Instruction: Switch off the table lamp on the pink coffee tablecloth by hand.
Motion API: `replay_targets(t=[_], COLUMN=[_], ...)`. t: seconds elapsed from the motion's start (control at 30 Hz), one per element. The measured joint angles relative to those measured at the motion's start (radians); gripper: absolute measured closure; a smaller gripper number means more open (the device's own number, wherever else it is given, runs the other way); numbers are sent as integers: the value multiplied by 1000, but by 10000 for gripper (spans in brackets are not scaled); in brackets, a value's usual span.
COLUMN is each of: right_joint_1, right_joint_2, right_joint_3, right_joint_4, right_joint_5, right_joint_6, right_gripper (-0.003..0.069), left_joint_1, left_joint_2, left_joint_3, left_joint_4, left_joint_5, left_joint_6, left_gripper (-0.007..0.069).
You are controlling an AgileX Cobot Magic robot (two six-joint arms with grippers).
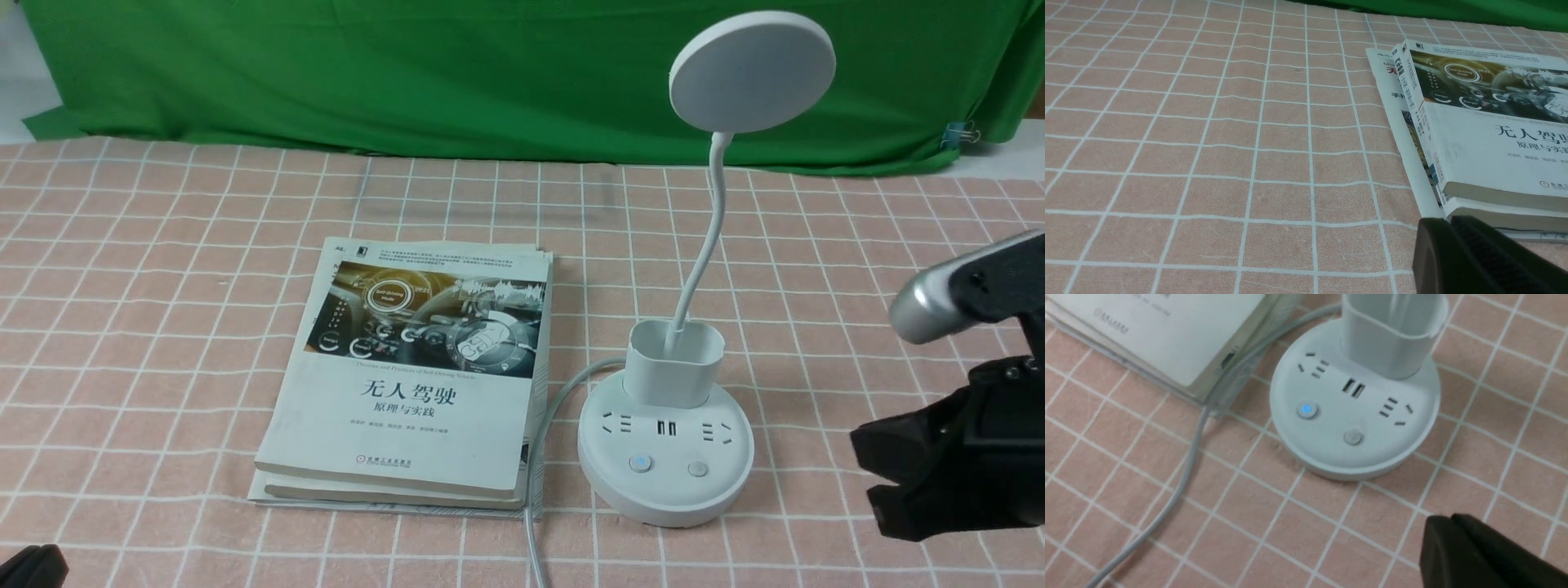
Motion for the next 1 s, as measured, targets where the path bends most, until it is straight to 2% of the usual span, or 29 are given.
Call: replay_targets(t=[0.07,0.1,0.2,0.27,0.37,0.47,0.7,0.87,1.0], right_joint_1=[-34,-95,-172,-270,-365,-417,-456,-457,-457], right_joint_2=[-52,-134,-228,-392,-572,-700,-916,-946,-947], right_joint_3=[52,164,278,452,600,675,695,695,695], right_joint_4=[-7,-17,-17,-17,-17,-17,-17,-17,-17], right_joint_5=[-47,-140,-229,-346,-401,-411,-345,-257,-249], right_joint_6=[0,0,0,0,-2,-29,-81,-87,-87], right_gripper=[624,623,623,623,623,623,623,623,623], left_joint_1=[0,0,0,0,0,0,0,0,0], left_joint_2=[0,0,0,0,0,0,0,0,0], left_joint_3=[0,0,0,0,0,0,0,0,0], left_joint_4=[0,0,2,2,2,2,3,3,3], left_joint_5=[0,0,0,0,0,0,0,0,0], left_joint_6=[0,0,0,0,0,0,0,0,0], left_gripper=[618,618,618,618,618,618,618,618,618])
